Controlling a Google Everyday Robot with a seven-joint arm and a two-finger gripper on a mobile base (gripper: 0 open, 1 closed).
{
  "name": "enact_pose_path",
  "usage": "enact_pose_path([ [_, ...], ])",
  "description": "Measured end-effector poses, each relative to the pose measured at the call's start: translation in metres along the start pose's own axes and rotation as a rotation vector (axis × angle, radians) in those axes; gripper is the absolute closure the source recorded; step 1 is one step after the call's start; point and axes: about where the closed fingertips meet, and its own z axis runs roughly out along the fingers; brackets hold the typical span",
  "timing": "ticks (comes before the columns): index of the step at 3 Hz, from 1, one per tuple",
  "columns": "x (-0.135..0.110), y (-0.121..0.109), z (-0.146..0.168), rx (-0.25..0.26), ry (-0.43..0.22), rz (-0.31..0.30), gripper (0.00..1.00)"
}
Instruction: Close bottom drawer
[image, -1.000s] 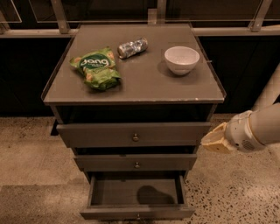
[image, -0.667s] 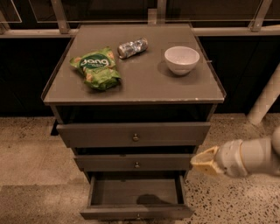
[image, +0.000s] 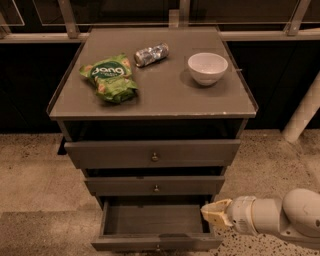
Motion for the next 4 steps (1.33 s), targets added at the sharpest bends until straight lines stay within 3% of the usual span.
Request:
enact_pose_path([
  [1,-0.002,-0.001,-0.001,0.003,-0.001,-0.003,1.00],
  [2,0.025,0.003,0.013,-0.030,0.031,0.063,1.00],
  [4,0.129,-0.008,0.071,-0.185,0.033,0.233,1.00],
])
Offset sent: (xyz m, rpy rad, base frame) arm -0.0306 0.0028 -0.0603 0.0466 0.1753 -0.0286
